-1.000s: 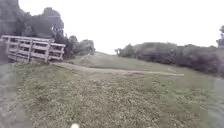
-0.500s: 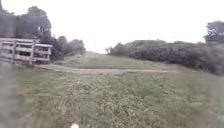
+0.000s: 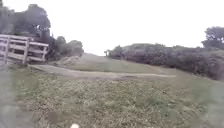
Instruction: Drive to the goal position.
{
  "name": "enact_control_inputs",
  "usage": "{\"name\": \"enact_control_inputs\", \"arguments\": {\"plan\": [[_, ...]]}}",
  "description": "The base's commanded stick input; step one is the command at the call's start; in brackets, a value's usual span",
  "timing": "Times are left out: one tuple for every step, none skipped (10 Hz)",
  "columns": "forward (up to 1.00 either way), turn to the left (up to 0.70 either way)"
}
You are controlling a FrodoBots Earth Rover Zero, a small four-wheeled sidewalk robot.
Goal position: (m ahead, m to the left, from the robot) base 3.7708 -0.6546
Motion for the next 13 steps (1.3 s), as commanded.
{"name": "enact_control_inputs", "arguments": {"plan": [[0.70, 0.00], [0.70, 0.00], [0.70, 0.00], [0.70, 0.00], [0.70, 0.00], [0.70, 0.00], [0.70, 0.00], [0.70, 0.00], [0.70, 0.00], [0.70, 0.00], [0.70, 0.00], [0.70, 0.00], [0.70, 0.00]]}}
